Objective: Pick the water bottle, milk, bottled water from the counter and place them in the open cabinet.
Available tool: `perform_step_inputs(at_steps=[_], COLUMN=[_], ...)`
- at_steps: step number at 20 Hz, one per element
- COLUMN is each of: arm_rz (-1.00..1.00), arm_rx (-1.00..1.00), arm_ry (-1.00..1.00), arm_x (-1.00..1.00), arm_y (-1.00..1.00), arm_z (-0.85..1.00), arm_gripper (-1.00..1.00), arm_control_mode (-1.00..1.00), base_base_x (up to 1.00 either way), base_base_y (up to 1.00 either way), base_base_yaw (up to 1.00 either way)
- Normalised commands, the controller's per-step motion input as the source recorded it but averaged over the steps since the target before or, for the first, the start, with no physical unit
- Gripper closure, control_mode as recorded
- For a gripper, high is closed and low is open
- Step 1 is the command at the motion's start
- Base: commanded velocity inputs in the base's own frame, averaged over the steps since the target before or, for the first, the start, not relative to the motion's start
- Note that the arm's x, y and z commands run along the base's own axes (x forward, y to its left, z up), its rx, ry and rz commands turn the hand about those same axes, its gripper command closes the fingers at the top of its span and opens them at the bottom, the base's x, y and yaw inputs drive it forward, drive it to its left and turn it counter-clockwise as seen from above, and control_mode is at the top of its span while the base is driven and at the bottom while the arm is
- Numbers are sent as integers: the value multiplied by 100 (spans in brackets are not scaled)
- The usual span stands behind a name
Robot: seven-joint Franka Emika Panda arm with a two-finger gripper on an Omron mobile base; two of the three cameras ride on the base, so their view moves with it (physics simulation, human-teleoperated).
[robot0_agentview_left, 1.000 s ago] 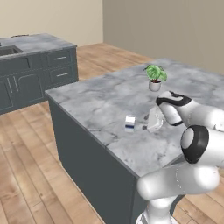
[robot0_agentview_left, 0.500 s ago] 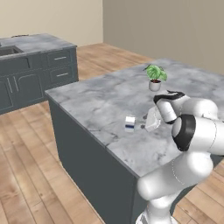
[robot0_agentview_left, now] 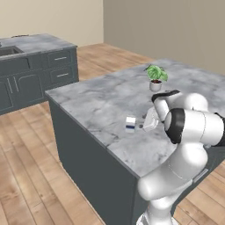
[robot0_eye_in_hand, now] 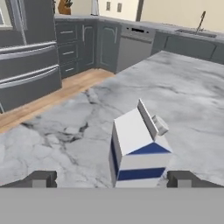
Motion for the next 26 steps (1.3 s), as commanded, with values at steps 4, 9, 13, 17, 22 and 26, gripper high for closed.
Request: perform_step_inputs(at_steps=[4,9,13,17,22,26], arm_rz=[-1,0,0,1,2,1], arm_rx=[0,0,1,7,9,9], arm_ry=[-5,-6,-5,0,0,0], arm_x=[29,28,3,0,1,1], arm_y=[0,-2,0,0,3,6], arm_z=[-16,-25,-13,-1,0,0], arm_gripper=[-100,-100,-100,-100,-100,-100], arm_control_mode=[-100,-100,-100,-100,-100,-100], base_base_x=[0,0,0,0,0,0], base_base_y=[0,0,0,0,0,0], base_base_yaw=[0,0,0,0,0,0])
